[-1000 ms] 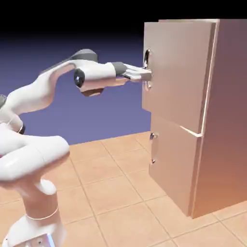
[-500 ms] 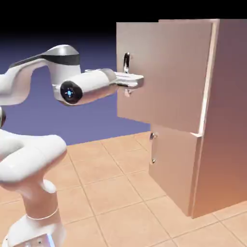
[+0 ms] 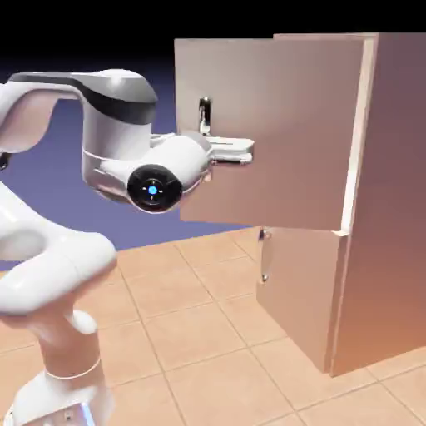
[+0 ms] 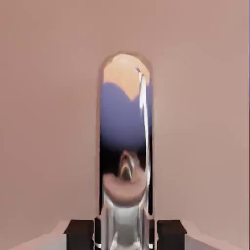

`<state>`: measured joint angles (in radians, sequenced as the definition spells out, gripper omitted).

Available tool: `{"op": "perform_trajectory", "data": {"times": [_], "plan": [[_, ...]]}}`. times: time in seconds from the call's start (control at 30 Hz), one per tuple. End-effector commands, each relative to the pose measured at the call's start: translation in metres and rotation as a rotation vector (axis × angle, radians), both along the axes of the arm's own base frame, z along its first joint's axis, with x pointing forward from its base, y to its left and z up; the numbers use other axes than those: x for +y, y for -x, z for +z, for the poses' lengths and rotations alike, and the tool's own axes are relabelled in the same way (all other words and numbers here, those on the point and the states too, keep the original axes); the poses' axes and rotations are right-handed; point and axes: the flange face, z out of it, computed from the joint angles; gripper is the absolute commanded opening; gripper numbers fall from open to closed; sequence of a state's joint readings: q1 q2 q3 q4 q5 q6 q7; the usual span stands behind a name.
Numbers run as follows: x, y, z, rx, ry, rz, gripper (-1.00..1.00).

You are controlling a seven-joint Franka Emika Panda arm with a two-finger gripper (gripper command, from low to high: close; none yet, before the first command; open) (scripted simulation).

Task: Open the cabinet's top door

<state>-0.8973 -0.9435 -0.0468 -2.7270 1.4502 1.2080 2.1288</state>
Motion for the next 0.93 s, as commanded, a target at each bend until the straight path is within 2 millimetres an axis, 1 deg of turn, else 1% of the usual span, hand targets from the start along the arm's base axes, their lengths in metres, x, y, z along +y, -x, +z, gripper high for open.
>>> {"op": "perform_trajectory", "data": {"times": [0.0, 0.2, 0.27, 0.53, 0.7, 0.87, 0.9], "plan": [[-0.007, 0.001, 0.0, 0.002, 0.001, 0.022, -1.0], [-0.003, 0.0, -0.001, 0.004, 0.007, 0.009, -1.0], [-0.006, 0.001, 0.0, 0.001, 0.002, 0.02, -1.0], [-0.073, -0.005, 0.0, 0.0, 0.001, 0.238, -1.0], [-0.112, -0.015, 0.0, 0.0, 0.001, 0.369, -1.0], [-0.145, -0.028, 0.0, -0.001, 0.001, 0.486, -1.0], [-0.145, -0.028, 0.0, -0.001, 0.001, 0.486, 1.0]]}}
